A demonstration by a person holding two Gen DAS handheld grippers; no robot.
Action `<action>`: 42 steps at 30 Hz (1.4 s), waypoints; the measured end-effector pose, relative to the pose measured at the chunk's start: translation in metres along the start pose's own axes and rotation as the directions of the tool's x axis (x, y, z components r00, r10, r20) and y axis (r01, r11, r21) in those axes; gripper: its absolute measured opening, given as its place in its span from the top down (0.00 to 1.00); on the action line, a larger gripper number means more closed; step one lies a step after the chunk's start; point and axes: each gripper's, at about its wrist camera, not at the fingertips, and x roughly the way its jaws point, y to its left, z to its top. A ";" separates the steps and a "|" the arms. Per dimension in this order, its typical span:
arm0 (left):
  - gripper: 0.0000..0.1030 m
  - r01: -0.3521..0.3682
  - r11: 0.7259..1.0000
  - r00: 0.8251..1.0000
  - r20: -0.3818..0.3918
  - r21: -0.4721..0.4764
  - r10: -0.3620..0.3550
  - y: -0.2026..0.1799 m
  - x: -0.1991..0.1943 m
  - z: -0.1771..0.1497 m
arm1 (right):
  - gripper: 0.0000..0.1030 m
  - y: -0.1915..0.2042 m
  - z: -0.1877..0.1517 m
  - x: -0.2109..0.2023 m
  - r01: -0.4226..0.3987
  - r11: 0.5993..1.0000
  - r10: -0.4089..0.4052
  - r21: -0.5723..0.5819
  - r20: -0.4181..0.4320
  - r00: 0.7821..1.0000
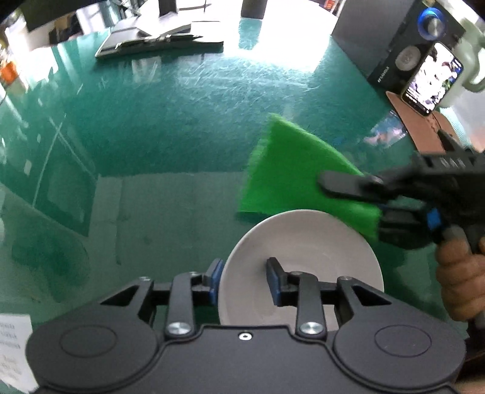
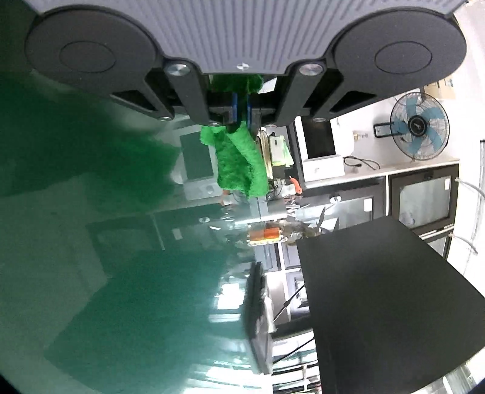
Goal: Clean bowl
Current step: 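Press the cloth onto the bowl's outer base with the right gripper and wipe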
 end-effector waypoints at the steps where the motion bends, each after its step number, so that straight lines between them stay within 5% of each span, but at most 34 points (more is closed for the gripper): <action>1: 0.68 0.005 1.000 1.000 0.001 0.024 -0.005 0.001 0.001 0.003 | 0.93 -0.001 -0.001 -0.004 -0.003 1.000 0.003 0.001 0.007 1.000; 8: 0.69 0.037 0.989 0.999 0.021 0.145 -0.040 0.002 0.006 0.012 | 0.93 -0.012 -0.032 -0.056 0.050 0.998 -0.051 0.034 0.040 0.998; 17: 0.65 0.035 0.965 0.999 0.016 0.261 -0.040 -0.005 0.009 0.017 | 0.93 0.000 -0.008 0.000 0.061 0.998 -0.060 -0.009 0.106 0.993; 26: 0.59 0.046 0.971 0.998 0.020 0.236 -0.053 0.002 0.010 0.016 | 0.93 -0.010 -0.041 -0.048 0.120 0.993 -0.121 0.012 0.105 0.987; 36: 0.57 0.005 0.972 0.999 0.033 0.234 -0.013 -0.004 0.008 0.014 | 0.92 -0.004 -0.009 0.008 0.072 0.997 -0.073 0.008 0.106 0.992; 42: 0.56 -0.006 0.974 0.999 0.037 0.228 -0.003 -0.004 0.007 0.013 | 0.92 -0.009 -0.031 -0.035 0.055 0.998 -0.058 0.027 0.101 0.993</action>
